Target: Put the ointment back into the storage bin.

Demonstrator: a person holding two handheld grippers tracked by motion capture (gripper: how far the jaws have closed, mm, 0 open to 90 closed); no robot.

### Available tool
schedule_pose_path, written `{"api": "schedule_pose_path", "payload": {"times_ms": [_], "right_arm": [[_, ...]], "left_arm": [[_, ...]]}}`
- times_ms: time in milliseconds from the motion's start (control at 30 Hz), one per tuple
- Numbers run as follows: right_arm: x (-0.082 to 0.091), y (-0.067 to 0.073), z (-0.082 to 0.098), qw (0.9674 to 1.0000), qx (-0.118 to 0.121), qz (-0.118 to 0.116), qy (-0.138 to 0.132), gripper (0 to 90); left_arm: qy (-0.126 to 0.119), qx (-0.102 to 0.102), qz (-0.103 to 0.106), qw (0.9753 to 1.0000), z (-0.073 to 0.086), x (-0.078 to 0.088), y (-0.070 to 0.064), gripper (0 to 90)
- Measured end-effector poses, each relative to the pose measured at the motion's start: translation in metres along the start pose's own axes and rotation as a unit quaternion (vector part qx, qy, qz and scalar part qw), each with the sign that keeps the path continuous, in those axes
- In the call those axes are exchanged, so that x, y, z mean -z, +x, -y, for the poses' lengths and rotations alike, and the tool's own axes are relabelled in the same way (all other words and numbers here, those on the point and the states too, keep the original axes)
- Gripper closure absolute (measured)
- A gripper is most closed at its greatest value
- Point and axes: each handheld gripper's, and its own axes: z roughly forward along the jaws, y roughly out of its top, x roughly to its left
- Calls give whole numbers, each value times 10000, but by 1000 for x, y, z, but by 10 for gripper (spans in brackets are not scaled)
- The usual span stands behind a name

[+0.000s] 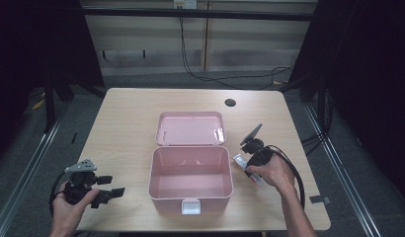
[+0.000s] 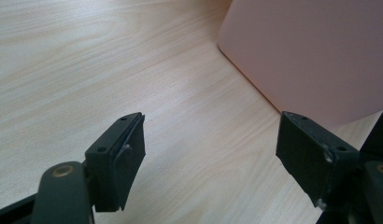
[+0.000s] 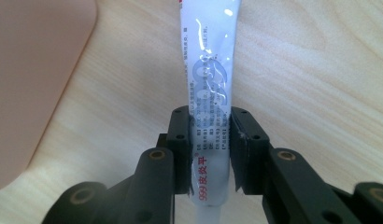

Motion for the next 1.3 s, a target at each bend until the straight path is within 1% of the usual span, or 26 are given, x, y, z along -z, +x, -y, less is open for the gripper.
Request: {"api": "schedule_pose_path", "payload": {"times_ms": [133,167,300,333,367,433,567,733,767,800,867,967,1033,1167,1233,1267,1300], "right_arm": [[4,-3,3,10000,31,-25,-42,715],[5,-4,5,9999,43,-83,-65,715],[7,-4,6,9998,95,-132,-77,715],[8,-4,7,9998,92,-132,-104,715],[11,-5,9,9996,138,-175,-190,715],[13,-5,11,9996,145,-150,-203,715],[18,-4,16,9994,120,-190,-251,715],[23,-6,21,9992,141,-211,-294,715],[24,-7,23,9991,140,-206,-355,715],[24,-7,23,9991,140,-206,-355,715],[26,-9,25,9989,163,-169,-402,715],[29,-9,31,9985,232,-212,-452,715],[32,-10,34,9985,203,-194,-475,715],[37,-11,38,9982,239,-166,-528,715],[38,-10,39,9981,229,-196,-543,715],[40,-11,39,9979,170,-265,-572,716],[40,-11,39,9975,198,-277,-616,715]], "left_arm": [[2,-4,0,10000,0,0,0,238],[7,-8,9,10000,0,0,0,238],[0,-21,-10,10000,0,0,0,238],[-3,-8,-6,10000,0,0,0,238],[-11,6,-6,10000,0,0,0,238],[-17,15,0,10000,0,0,0,238],[7,12,-3,10000,0,0,0,238],[-26,20,-10,10000,0,0,1,238],[-23,21,-18,10000,0,0,1,238],[-23,21,-18,10000,0,0,1,237],[-15,10,-18,10000,0,0,1,237],[-16,12,-34,10000,0,0,1,237],[-25,29,-32,10000,0,0,1,237],[-27,29,-29,10000,0,0,1,235],[-26,26,-27,10000,0,0,1,236],[-26,22,-29,10000,0,0,1,235],[-29,24,-25,10000,0,0,1,236]]}}
